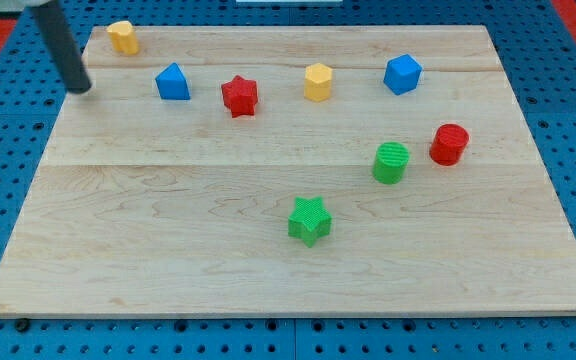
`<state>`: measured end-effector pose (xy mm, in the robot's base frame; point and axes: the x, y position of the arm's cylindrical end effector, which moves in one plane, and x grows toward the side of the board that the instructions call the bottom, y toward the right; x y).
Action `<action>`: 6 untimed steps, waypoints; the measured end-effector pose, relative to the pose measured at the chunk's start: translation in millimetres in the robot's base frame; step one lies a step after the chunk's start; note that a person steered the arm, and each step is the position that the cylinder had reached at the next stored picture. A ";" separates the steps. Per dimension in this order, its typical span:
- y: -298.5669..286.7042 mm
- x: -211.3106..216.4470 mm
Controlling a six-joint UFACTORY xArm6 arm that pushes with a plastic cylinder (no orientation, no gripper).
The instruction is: Point your arm to the bottom of the red star
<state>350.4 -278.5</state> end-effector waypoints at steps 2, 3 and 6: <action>89.9 79.3; 175.1 78.0; 252.8 44.3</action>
